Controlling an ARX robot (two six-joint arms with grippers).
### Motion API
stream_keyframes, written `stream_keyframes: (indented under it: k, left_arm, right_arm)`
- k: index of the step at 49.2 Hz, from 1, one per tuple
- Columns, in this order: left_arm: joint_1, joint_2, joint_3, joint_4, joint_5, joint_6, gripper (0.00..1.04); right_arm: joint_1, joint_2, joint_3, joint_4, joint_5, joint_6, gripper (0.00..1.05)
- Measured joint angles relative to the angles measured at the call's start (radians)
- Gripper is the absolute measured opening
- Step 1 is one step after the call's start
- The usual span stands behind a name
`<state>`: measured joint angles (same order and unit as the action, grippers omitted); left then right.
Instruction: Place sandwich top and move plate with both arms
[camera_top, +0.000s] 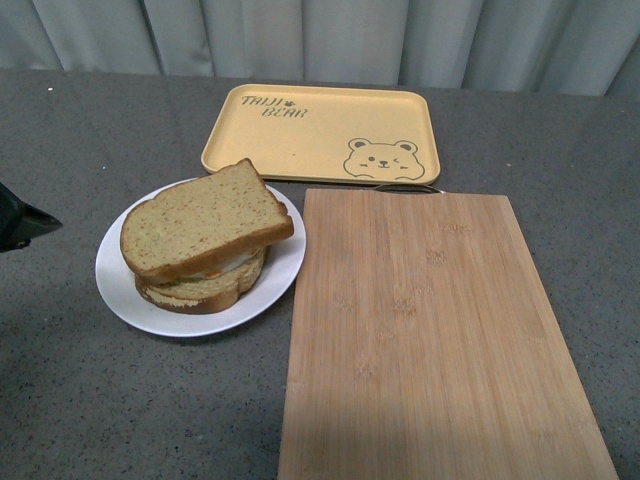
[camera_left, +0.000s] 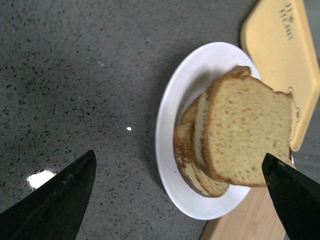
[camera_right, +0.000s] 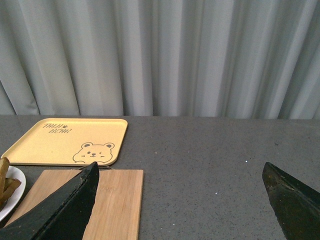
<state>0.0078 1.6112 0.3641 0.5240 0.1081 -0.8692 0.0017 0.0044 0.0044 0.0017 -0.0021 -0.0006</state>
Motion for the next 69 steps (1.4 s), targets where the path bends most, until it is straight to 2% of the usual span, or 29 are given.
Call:
stream_keyframes:
  k: [20, 35, 42, 47, 55, 59, 61, 69]
  left_arm:
    - [0.000, 0.255, 0.112, -0.005, 0.144, -0.181, 0.98]
    - [-0.003, 0.304, 0.175, -0.071, 0.163, -0.245, 0.98]
    - [0.002, 0.347, 0.212, -0.116, 0.179, -0.288, 0.72]
    - [0.000, 0.375, 0.241, -0.112, 0.192, -0.322, 0.49]
    - [-0.016, 0.392, 0.280, -0.070, 0.209, -0.355, 0.26]
    - [-0.026, 0.407, 0.301, -0.057, 0.247, -0.357, 0.10]
    - [-0.032, 0.412, 0.310, -0.056, 0.262, -0.356, 0.05]
    - [-0.036, 0.423, 0.303, 0.010, 0.275, -0.357, 0.05]
  right_arm:
    - [0.000, 0.000, 0.000, 0.000, 0.000, 0.000, 0.95]
    - [0.000, 0.000, 0.000, 0.000, 0.000, 0.000, 0.95]
    - [0.000, 0.000, 0.000, 0.000, 0.000, 0.000, 0.95]
    - [0.000, 0.000, 0.000, 0.000, 0.000, 0.000, 0.95]
    - [0.000, 0.000, 0.000, 0.000, 0.000, 0.000, 0.95]
    - [0.000, 0.000, 0.000, 0.000, 0.000, 0.000, 0.95]
    - [0.000, 0.000, 0.000, 0.000, 0.000, 0.000, 0.95]
    - [0.000, 0.000, 0.000, 0.000, 0.000, 0.000, 0.95]
